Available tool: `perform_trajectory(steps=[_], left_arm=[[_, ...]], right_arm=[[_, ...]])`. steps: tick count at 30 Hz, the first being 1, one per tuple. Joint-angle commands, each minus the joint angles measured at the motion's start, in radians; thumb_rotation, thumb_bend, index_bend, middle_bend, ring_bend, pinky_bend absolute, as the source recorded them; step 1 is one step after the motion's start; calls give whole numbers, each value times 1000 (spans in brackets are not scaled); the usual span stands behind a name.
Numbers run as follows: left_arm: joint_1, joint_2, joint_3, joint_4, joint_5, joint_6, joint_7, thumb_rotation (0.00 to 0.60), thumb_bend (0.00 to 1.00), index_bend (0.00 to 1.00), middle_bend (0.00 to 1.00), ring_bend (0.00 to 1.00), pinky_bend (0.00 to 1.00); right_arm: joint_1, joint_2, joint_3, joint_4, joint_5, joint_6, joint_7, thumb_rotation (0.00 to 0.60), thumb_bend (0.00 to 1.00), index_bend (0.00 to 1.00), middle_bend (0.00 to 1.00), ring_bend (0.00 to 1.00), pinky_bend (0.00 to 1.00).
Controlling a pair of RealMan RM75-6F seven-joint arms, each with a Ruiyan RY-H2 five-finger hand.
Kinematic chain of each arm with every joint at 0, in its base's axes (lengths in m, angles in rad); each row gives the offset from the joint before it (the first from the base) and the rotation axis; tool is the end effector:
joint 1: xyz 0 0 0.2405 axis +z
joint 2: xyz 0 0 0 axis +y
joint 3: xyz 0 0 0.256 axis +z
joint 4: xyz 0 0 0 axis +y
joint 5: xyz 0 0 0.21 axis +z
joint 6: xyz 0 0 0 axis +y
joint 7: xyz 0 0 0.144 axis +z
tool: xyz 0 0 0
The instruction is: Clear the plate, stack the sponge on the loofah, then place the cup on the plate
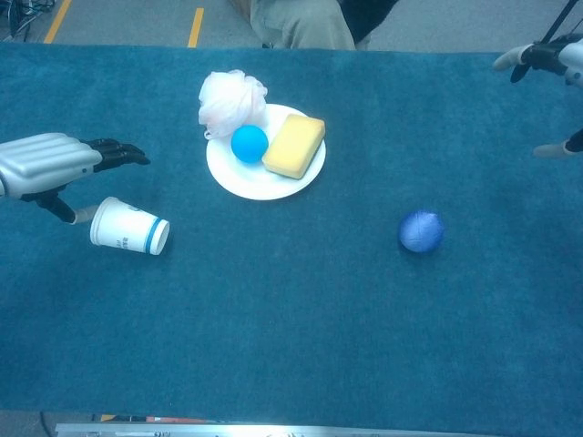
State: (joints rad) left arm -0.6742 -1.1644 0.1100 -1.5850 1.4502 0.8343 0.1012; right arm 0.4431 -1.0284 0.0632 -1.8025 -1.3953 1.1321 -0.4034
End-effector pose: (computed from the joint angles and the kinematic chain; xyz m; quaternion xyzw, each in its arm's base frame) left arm -0.2429 0.2857 0.0542 -0.8451 -0.3381 -0.2139 0.3546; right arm -0.2263 -0.2680 0.1288 0.7623 -0.2693 0.2904 0.5120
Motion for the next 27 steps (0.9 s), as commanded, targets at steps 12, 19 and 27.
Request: perform_trajectory(steps=[12,19,27], left_arm=[[9,49,-58,-96,-205,20,273,600,406,0,0,0,137],[12,71,-100,-143,-189,66,235,600,406,0,0,0,137],[-20,7,-163,-85,-97,84,97,600,407,0,0,0,137]], right_arm=[[-8,7,1,1,-5,8,15,600,0,192,315,244,403],[-11,7,2,-3,-8,13,16,600,0,192,315,244,403],[-15,17,-3,-31,-35,23,6,600,0,192,315,244,403]])
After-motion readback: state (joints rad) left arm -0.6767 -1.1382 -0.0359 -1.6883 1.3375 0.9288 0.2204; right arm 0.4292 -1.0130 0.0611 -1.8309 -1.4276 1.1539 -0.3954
